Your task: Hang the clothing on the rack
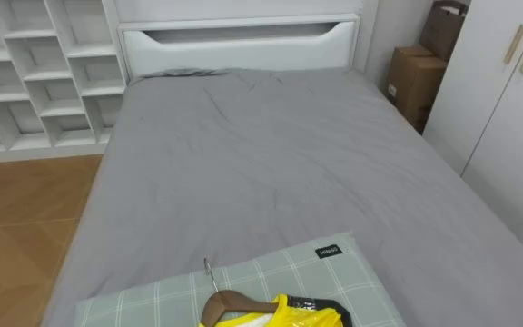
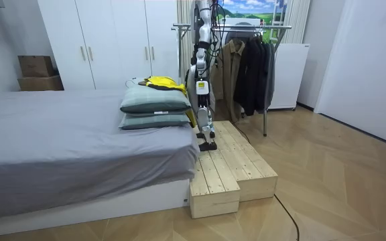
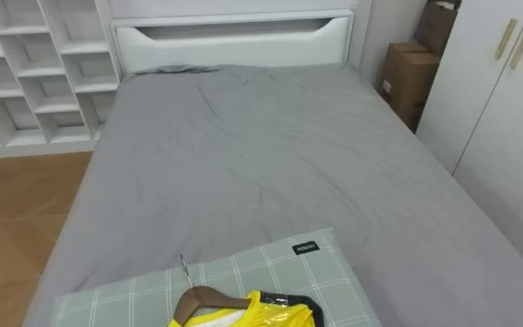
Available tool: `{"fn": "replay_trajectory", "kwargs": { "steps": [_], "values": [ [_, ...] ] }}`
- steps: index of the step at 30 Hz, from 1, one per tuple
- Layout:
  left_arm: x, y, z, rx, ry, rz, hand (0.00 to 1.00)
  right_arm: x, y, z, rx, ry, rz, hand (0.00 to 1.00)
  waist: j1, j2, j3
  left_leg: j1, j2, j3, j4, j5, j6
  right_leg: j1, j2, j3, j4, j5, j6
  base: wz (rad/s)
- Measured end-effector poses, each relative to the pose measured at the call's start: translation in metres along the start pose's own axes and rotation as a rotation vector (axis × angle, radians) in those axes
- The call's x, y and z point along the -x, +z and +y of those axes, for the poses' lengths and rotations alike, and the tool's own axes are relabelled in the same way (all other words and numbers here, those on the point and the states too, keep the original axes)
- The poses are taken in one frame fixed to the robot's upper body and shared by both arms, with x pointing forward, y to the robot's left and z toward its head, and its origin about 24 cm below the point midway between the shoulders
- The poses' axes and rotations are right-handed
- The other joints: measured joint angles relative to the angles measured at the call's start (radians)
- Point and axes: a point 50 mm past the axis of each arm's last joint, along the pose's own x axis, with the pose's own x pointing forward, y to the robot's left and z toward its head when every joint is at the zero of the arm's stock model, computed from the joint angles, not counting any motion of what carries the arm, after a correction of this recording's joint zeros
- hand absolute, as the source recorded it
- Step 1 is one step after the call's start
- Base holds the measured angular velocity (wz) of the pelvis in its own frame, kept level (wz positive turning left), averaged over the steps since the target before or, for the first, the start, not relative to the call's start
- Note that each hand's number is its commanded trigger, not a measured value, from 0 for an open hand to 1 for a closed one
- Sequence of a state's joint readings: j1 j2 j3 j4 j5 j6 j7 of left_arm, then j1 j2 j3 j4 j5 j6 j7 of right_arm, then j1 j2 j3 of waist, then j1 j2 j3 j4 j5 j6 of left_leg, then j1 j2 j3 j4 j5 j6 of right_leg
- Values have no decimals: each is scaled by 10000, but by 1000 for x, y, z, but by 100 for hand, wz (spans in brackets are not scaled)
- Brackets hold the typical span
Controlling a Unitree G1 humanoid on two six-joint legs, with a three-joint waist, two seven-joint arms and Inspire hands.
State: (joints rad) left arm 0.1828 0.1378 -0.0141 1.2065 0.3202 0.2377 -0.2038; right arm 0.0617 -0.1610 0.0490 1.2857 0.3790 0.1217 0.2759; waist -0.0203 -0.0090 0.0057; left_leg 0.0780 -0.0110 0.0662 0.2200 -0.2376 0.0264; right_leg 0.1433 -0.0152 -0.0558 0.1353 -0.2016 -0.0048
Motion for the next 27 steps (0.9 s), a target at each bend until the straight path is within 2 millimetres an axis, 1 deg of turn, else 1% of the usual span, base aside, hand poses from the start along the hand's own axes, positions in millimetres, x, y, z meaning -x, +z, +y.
{"fn": "replay_trajectory", "kwargs": {
  "steps": [8,14,23,27],
  "values": [
    [0,0,0,-47,47,26,0,0,-2,0,-183,-109,-7,0,10,11,-3,19,4,-4,-16,0,0,-5,7,4,7,-9,10,0],
    [0,0,0,-93,80,31,0,0,-2,-1,-446,-211,-58,0,17,101,-5,32,6,-6,6,-1,0,-29,8,11,14,-8,10,0],
    [1,6,4,-267,580,-76,0,1,-5,-4,-548,-262,-20,0,3,181,-13,29,7,4,18,-1,0,-26,8,-4,11,-7,10,0],
    [1,5,6,-241,912,-105,0,1,-6,-4,-605,-281,-13,0,-5,196,-14,39,7,12,18,-1,0,-7,9,4,13,-7,10,0]
  ]
}}
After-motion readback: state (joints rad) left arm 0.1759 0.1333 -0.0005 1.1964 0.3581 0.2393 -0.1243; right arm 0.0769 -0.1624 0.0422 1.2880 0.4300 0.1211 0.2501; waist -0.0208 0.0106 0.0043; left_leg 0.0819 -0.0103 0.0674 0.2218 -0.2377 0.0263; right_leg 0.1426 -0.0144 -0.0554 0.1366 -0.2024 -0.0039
